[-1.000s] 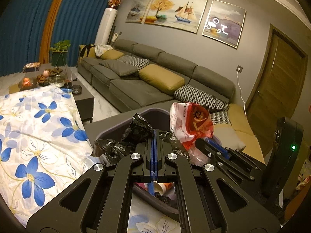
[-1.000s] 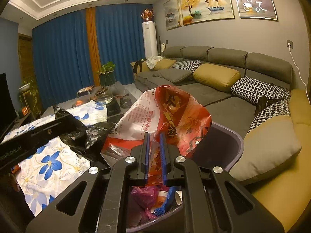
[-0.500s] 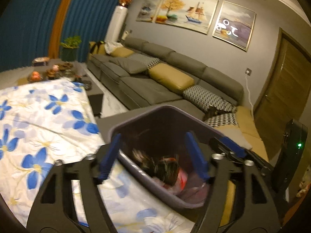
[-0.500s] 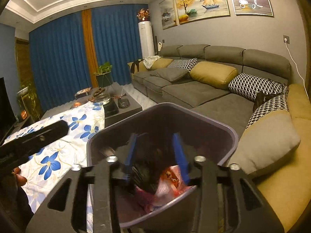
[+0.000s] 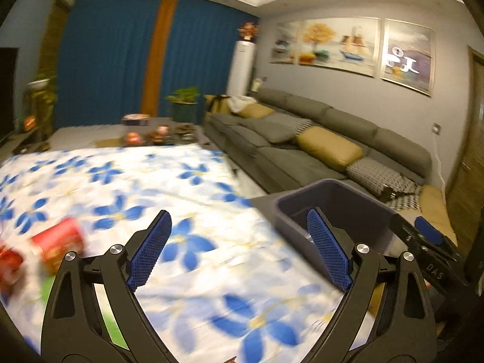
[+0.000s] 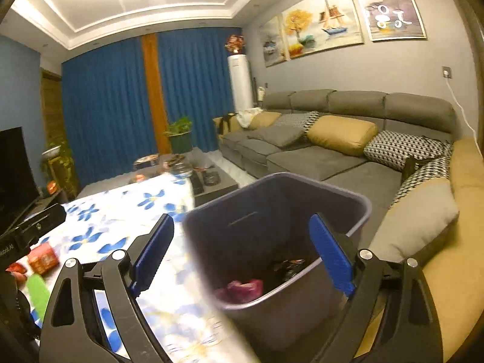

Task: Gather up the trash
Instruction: 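Move both tools back over the remaining trash on the bed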

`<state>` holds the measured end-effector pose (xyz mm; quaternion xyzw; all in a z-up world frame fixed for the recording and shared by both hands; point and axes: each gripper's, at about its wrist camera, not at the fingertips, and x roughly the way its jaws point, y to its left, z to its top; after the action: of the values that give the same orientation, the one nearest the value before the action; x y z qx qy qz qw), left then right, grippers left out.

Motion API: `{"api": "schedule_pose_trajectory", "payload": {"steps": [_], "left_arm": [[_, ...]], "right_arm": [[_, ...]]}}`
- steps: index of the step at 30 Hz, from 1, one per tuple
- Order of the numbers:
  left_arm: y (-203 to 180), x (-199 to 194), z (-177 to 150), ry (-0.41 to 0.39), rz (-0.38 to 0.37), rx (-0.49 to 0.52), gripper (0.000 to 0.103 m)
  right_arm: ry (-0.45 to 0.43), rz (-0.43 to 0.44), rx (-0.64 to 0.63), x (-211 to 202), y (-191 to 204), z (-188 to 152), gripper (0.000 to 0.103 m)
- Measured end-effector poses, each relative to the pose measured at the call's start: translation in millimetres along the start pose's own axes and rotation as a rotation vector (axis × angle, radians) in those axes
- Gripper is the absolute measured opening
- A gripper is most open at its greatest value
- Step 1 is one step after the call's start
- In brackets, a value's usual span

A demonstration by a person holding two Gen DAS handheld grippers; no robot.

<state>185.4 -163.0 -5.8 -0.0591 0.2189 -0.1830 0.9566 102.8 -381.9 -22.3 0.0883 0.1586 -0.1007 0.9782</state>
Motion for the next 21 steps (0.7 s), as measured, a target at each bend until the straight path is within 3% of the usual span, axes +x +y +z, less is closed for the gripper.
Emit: {"api": "schedule_pose_trajectory", "payload": {"steps": [5,13,21], "left_arm": [[44.5,-40.4,-14.5,-0.008,0.134,-0.02,0.09],[117.3,-99.1,-29.7,-0.047,0.318,-0.096,0.09],[182.9,-145.9,-48.6,-0.06,0.44,-0.133,0.09]], "right_arm": [[-0.009,0.103,-0.07,-14.9,47.1,-11.1,0.089],[0.061,0.305,-0.143,-26.1,133.6,-31.2,0.09],[0.09,0.373,-0.206,-35.1,198.0,-50.3,0.09]]}}
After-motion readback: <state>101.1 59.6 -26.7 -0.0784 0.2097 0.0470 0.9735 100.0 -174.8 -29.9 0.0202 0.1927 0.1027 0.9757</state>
